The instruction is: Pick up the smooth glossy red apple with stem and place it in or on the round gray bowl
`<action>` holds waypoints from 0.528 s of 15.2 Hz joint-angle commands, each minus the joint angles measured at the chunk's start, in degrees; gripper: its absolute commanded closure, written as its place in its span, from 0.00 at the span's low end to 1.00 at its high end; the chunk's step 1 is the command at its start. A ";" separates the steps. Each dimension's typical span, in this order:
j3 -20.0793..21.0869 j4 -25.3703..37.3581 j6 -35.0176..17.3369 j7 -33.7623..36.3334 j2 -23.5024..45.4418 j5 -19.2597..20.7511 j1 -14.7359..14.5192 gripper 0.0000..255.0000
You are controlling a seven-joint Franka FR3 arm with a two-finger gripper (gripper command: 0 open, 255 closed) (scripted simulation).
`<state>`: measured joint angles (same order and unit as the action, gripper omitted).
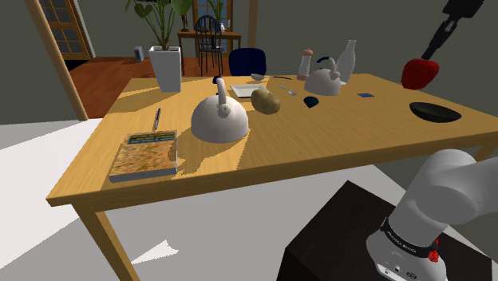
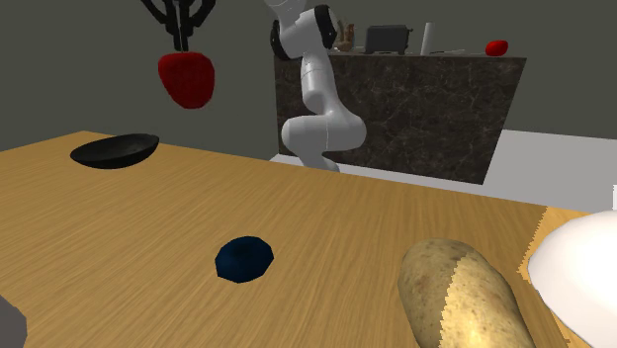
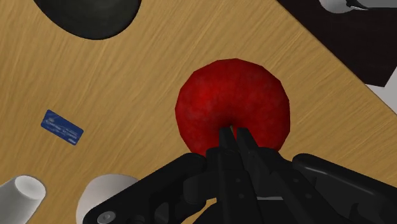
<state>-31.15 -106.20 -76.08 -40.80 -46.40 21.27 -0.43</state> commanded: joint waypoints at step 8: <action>-15.50 16.08 2.27 -14.08 8.16 3.13 -5.50 1.00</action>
<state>-44.56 -92.51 -74.18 -53.08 -39.48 24.28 -4.94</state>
